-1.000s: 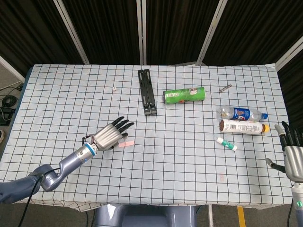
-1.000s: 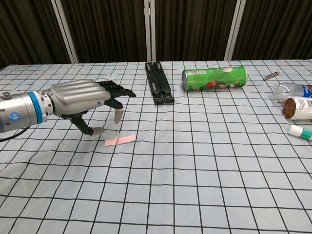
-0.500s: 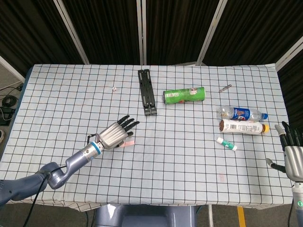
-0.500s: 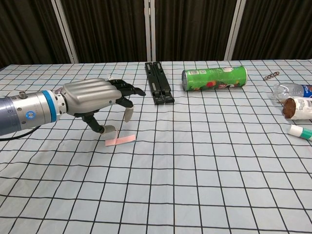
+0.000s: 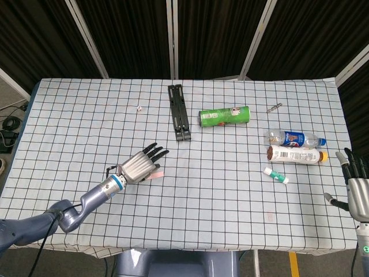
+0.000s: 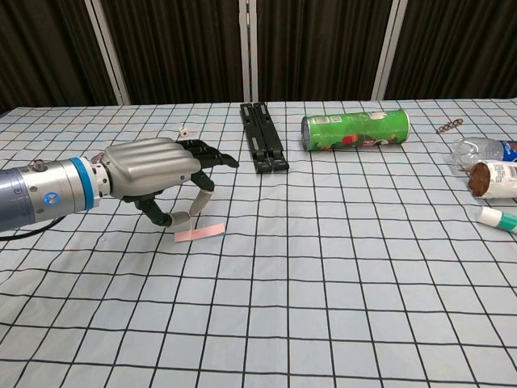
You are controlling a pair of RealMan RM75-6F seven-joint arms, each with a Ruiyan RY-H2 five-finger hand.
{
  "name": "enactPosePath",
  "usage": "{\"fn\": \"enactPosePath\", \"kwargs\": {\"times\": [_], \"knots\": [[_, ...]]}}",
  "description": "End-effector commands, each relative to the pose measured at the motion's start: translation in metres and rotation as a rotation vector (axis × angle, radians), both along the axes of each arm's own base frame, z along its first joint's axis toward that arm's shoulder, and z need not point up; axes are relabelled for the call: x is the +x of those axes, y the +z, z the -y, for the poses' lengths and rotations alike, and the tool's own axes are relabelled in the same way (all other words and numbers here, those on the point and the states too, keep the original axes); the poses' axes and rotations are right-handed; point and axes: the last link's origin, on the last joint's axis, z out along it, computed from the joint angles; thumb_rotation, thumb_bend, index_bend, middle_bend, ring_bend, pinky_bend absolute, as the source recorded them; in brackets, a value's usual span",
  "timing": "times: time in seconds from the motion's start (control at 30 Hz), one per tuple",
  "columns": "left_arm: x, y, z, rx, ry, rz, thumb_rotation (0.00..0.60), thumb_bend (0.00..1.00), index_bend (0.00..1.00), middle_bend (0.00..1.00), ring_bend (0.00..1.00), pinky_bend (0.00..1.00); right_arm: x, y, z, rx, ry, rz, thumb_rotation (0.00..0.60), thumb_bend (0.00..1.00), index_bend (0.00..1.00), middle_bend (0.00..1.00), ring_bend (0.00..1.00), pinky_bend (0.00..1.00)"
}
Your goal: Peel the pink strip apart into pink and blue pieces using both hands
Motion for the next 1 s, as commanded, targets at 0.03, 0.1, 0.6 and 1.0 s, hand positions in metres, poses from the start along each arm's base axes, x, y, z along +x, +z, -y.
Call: {"fn": "enactPosePath", "kwargs": {"times": [0.03,0.1,0.6,1.0], "knots": [[0.001,0.001,-0.001,0.004,0.009,0.003,0.600,0.46,0.60,0.00,0.00,0.00,0.000,0.000,0.000,0.000,0.001,0.001,0.600,0.00,0.00,0.00,0.00,0.00],[0.001,0.001,-0.001,0.005,0.010,-0.001,0.600,0.47,0.60,0.00,0.00,0.00,0.000,-0.001,0.000,0.002,0.002,0.000,0.600,0.00,0.00,0.00,0.00,0.00],[0.036,0.032,-0.016,0.058,0.068,0.143,0.600,0.56,0.90,0.00,0.00,0.00,0.016,-0.019,0.017,0.083,0.007,0.083,0.600,0.00,0.05,0.00,0.00,0.00],[0.135,0.075,-0.024,0.041,0.234,0.257,0.600,0.56,0.91,0.00,0.00,0.00,0.099,-0.076,0.098,0.354,0.030,0.484,0.600,0.00,0.23,0.00,0.00,0.00]]}}
